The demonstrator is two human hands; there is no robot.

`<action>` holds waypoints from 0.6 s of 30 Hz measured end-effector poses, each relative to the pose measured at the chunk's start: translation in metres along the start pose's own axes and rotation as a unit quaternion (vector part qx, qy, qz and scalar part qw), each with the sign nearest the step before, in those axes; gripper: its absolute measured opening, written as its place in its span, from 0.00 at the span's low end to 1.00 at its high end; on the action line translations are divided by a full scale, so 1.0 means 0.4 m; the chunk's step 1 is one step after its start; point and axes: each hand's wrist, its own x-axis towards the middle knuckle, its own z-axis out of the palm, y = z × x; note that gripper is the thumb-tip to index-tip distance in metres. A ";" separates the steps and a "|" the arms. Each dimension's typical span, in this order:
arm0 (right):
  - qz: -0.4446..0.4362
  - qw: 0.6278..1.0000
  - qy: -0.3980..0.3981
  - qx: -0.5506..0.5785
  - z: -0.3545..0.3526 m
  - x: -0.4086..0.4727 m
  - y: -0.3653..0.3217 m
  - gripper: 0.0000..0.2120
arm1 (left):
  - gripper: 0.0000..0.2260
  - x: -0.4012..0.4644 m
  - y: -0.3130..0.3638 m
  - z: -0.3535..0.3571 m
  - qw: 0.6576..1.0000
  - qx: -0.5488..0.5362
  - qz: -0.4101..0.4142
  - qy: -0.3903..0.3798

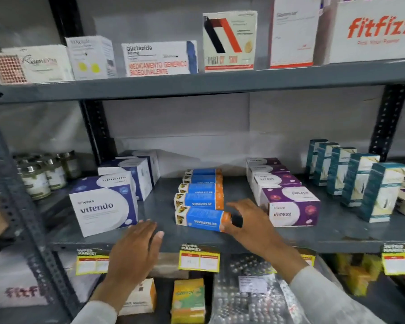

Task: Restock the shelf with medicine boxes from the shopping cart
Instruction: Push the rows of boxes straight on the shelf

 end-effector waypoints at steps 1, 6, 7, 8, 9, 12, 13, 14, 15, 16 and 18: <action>0.016 1.000 -0.013 -0.001 0.016 0.009 -0.001 0.23 | 0.29 0.003 -0.006 0.007 1.000 0.000 0.016 0.001; 0.036 0.999 0.014 -0.003 0.066 0.050 0.003 0.17 | 0.26 -0.004 -0.022 0.041 0.999 -0.018 0.030 0.017; 0.032 0.999 0.020 0.001 0.076 0.060 0.004 0.16 | 0.26 -0.005 -0.023 0.045 0.999 -0.022 0.028 0.020; 0.026 0.999 0.022 0.006 0.087 0.067 0.004 0.16 | 0.26 -0.006 -0.023 0.047 0.999 -0.024 0.028 0.025; 0.018 1.000 0.023 0.009 0.097 0.071 0.005 0.16 | 0.26 -0.006 -0.024 0.049 0.999 -0.026 0.028 0.027; -0.009 0.999 0.032 0.006 0.116 0.071 0.013 0.17 | 0.28 -0.004 -0.026 0.053 0.999 -0.030 0.028 0.023; -0.011 0.999 0.032 0.007 0.118 0.069 0.015 0.17 | 0.28 -0.004 -0.028 0.054 0.999 -0.031 0.028 0.022; -0.010 0.999 0.033 0.012 0.118 0.067 0.015 0.17 | 0.28 -0.004 -0.029 0.055 0.999 -0.031 0.028 0.022; -0.008 0.999 0.034 0.019 0.118 0.066 0.017 0.16 | 0.27 -0.004 -0.031 0.057 0.999 -0.031 0.029 0.021; -0.008 0.999 0.036 0.024 0.118 0.066 0.018 0.16 | 0.27 -0.004 -0.032 0.057 0.999 -0.031 0.029 0.020; -0.004 0.999 0.035 0.026 0.118 0.065 0.017 0.17 | 0.27 -0.003 -0.033 0.059 0.999 -0.034 0.027 0.021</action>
